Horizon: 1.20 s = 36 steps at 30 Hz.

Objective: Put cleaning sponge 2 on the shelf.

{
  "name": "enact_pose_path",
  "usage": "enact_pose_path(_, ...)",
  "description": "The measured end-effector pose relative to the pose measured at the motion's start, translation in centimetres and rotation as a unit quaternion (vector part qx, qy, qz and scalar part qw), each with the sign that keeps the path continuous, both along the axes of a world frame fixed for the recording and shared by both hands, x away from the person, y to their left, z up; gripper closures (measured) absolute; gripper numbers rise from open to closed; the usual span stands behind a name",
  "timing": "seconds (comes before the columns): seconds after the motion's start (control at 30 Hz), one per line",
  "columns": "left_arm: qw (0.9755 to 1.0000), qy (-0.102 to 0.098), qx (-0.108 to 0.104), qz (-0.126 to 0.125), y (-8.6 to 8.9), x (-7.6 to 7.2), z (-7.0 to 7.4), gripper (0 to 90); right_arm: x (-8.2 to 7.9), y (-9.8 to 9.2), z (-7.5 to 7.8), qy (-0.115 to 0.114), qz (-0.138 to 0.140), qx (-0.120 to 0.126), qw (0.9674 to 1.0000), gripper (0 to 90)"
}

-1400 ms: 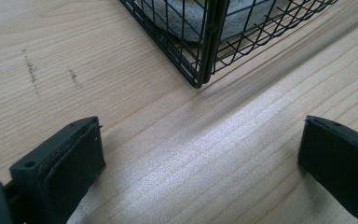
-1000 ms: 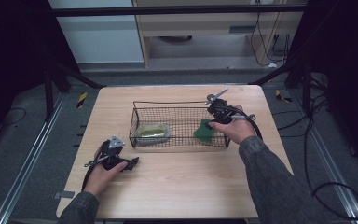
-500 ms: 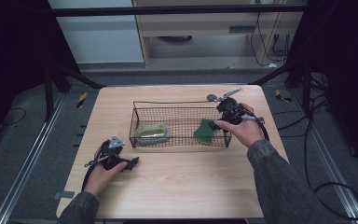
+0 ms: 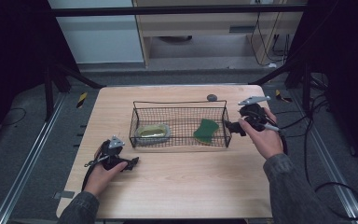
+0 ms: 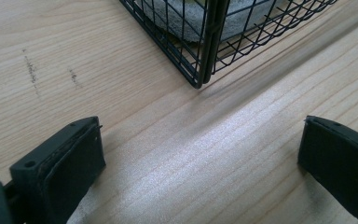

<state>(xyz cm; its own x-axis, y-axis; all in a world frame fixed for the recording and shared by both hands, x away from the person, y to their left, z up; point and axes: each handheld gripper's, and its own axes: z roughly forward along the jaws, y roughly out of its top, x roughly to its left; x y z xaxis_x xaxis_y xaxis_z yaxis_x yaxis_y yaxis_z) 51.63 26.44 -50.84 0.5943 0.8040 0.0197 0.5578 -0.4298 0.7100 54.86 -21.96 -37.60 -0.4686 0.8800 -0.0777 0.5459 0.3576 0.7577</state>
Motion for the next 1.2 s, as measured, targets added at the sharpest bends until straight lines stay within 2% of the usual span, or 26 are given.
enact_pose_path(0.17,1.0000,0.000,0.000,0.001,0.0,0.1,0.0,0.0,-2.2,-2.2,-1.5,-0.014,-0.022,0.009,0.9996,9.4)
enact_pose_path(0.27,1.0000,0.000,0.000,0.002,0.0,0.1,0.0,0.0,-3.1,-3.1,-2.7,-0.012,-0.028,0.012,0.9994,10.2)
enact_pose_path(0.37,1.0000,0.000,0.000,0.002,0.0,0.1,0.0,0.0,-3.4,-3.9,-4.3,-0.004,-0.036,0.019,0.9991,11.1)
enact_pose_path(0.57,1.0000,0.000,0.000,0.002,0.0,0.1,0.0,0.0,-2.7,-4.6,-7.7,0.029,-0.057,0.028,0.9975,11.5)
enact_pose_path(0.73,1.0000,0.000,0.000,0.001,0.0,0.1,0.0,0.0,-1.5,-5.1,-9.9,0.043,-0.083,0.033,0.9950,11.8)
enact_pose_path(0.93,1.0000,0.000,0.000,0.001,0.0,0.1,0.0,0.0,-0.4,-5.5,-11.5,0.047,-0.114,0.037,0.9917,10.4)
enact_pose_path(1.2,1.0000,0.000,0.000,0.002,0.0,0.1,0.0,0.0,0.5,-5.7,-12.9,0.040,-0.155,0.042,0.9863,8.9)
